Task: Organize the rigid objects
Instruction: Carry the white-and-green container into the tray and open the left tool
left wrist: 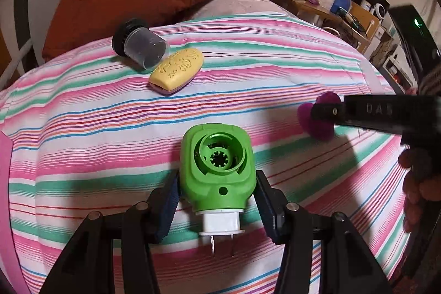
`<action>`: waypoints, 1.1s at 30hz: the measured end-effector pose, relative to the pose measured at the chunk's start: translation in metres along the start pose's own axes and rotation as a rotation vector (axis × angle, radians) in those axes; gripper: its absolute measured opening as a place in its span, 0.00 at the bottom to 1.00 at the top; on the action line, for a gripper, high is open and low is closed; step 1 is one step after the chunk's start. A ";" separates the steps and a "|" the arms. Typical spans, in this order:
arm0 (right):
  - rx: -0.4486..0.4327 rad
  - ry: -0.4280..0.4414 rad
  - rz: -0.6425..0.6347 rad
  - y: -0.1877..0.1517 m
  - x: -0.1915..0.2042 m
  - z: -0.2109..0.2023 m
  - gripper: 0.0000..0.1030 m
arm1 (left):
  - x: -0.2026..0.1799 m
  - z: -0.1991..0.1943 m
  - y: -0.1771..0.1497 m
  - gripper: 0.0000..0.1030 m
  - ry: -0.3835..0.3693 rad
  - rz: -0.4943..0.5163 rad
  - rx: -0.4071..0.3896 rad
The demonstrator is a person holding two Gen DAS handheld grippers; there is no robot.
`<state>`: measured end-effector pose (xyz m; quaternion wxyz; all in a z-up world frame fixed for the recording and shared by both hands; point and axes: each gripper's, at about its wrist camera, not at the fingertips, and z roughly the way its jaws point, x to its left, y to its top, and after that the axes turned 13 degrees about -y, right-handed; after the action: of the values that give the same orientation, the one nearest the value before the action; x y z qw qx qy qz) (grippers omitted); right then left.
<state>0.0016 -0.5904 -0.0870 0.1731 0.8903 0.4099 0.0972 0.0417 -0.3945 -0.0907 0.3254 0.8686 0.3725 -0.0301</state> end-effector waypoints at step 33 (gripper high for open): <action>-0.075 -0.005 -0.181 -0.017 0.041 -0.013 0.20 | 0.049 -0.134 -0.076 0.51 -0.008 -0.065 -0.167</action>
<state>0.0121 -0.5455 -0.0808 0.2156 0.8428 0.4842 0.0941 0.0004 -0.2460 -0.0406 0.3970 0.8258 0.4003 -0.0127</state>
